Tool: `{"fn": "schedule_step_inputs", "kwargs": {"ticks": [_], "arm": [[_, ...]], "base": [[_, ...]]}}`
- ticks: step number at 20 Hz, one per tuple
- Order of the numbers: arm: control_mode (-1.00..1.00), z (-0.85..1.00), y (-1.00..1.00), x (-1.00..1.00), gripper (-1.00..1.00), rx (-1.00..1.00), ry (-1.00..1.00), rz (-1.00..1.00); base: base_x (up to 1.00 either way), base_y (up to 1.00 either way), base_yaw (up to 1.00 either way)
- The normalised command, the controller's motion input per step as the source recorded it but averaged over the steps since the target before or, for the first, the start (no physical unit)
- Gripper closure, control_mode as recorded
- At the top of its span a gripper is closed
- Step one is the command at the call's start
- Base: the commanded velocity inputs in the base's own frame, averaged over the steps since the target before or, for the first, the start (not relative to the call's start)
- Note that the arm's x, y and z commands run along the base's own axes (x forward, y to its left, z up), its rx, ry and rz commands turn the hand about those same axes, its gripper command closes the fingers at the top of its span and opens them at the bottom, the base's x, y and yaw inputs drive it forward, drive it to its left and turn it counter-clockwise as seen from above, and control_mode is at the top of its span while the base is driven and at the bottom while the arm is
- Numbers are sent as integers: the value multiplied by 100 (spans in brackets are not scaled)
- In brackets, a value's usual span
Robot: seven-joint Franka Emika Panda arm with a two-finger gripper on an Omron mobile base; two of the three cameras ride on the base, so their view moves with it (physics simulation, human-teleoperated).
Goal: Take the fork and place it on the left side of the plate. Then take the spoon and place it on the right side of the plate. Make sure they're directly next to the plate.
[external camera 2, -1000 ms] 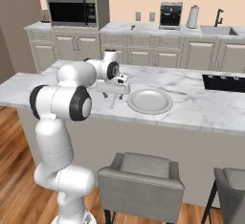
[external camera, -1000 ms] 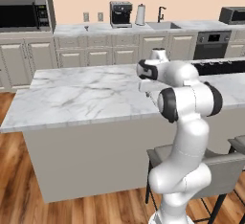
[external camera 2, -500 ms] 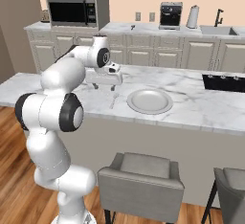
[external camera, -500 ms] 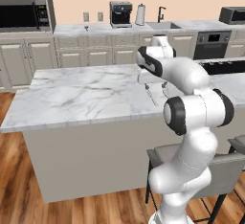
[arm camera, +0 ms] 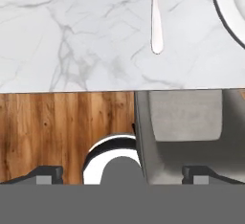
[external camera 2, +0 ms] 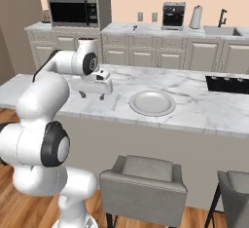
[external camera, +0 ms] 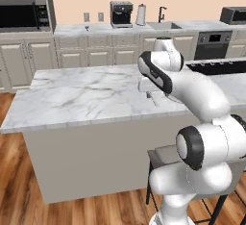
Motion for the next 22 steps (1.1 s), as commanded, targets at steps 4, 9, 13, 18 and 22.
{"fn": "schedule_step_inputs", "kwargs": {"ticks": [4,9,13,18,22], "arm": [[-100,-7,0,-100,-100,0,-13,0],[-100,-19,-3,-100,-100,2,-10,-2],[100,-6,4,-74,-100,0,-11,0],[100,0,0,0,-100,0,0,0],[100,0,0,0,-100,0,0,0]], "base": [[0,0,0],[0,0,0],[-21,9,0],[-30,93,-4],[0,100,-9]]}}
